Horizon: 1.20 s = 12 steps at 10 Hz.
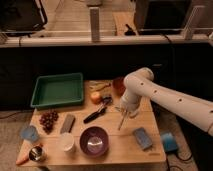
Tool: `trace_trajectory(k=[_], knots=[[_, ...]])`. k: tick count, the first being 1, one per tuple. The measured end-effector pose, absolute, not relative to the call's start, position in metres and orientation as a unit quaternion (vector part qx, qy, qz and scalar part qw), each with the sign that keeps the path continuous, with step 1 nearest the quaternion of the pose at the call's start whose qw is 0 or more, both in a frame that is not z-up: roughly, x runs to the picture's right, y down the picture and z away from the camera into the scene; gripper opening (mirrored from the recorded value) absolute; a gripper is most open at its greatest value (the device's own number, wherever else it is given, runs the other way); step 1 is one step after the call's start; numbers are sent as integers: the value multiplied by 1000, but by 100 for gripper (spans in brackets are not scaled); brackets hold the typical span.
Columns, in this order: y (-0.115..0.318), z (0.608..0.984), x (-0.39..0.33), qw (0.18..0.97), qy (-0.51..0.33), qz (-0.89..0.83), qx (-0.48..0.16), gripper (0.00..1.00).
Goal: Place fork in table surface
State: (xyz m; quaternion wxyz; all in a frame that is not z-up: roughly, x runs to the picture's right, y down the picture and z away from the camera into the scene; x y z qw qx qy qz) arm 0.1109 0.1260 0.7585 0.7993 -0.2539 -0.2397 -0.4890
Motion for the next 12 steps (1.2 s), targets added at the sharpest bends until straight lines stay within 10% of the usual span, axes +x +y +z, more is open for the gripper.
trace_trajectory(k=[12], knots=[[210, 790, 101, 724, -346, -496, -333, 0]])
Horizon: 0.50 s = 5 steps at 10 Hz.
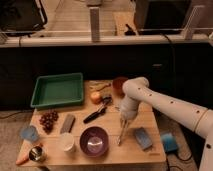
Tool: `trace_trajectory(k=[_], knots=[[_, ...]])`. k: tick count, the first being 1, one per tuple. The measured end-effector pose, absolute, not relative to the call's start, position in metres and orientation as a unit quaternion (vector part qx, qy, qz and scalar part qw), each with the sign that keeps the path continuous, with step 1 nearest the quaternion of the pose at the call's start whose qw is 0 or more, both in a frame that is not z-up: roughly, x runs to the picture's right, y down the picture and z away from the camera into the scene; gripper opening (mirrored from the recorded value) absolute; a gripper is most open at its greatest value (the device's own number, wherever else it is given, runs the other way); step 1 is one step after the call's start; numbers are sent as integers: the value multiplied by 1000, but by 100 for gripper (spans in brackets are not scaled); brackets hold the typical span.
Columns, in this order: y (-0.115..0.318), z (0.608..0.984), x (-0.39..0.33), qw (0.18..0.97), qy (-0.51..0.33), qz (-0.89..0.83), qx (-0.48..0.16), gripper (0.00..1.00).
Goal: Place fork in table surface
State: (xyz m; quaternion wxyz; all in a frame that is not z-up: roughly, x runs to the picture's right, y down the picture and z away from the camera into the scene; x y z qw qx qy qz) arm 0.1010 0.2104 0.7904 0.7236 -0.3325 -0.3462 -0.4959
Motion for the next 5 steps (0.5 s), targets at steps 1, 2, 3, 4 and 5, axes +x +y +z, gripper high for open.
trace_trajectory(k=[1, 2, 3, 4, 5], knots=[[218, 793, 98, 718, -355, -496, -336, 0], [223, 795, 95, 714, -361, -496, -338, 0], [228, 798, 89, 706, -371, -497, -342, 2], [230, 799, 85, 703, -376, -497, -344, 9], [231, 801, 83, 701, -379, -495, -346, 18]])
